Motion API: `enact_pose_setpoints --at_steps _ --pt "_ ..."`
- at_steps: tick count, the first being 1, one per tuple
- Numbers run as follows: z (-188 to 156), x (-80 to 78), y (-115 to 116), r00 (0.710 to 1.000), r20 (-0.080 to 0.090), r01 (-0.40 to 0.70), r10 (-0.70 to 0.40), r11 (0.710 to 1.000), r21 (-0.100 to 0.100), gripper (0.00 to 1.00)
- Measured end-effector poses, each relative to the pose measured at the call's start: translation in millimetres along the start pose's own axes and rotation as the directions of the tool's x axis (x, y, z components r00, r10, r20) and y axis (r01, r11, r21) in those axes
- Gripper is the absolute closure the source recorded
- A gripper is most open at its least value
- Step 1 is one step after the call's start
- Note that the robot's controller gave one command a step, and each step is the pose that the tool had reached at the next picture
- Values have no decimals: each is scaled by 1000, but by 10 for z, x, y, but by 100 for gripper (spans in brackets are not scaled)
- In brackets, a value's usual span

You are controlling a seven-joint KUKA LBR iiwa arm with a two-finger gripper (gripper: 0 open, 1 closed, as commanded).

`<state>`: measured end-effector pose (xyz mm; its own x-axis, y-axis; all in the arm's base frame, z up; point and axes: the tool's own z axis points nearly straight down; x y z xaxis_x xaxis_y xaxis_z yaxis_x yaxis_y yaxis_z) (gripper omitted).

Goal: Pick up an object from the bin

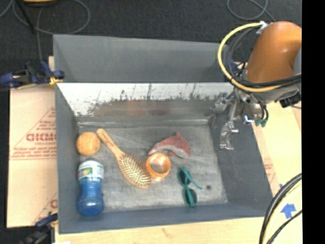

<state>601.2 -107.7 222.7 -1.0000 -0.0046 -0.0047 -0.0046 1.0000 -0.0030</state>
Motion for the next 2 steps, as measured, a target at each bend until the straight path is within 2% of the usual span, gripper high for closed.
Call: enact_pose_setpoints --at_steps 1,2 --pt "0 0 0 1000 0 0 0 1000 0 0" --pt "254 -12 161 996 6 94 -94 996 2 0"
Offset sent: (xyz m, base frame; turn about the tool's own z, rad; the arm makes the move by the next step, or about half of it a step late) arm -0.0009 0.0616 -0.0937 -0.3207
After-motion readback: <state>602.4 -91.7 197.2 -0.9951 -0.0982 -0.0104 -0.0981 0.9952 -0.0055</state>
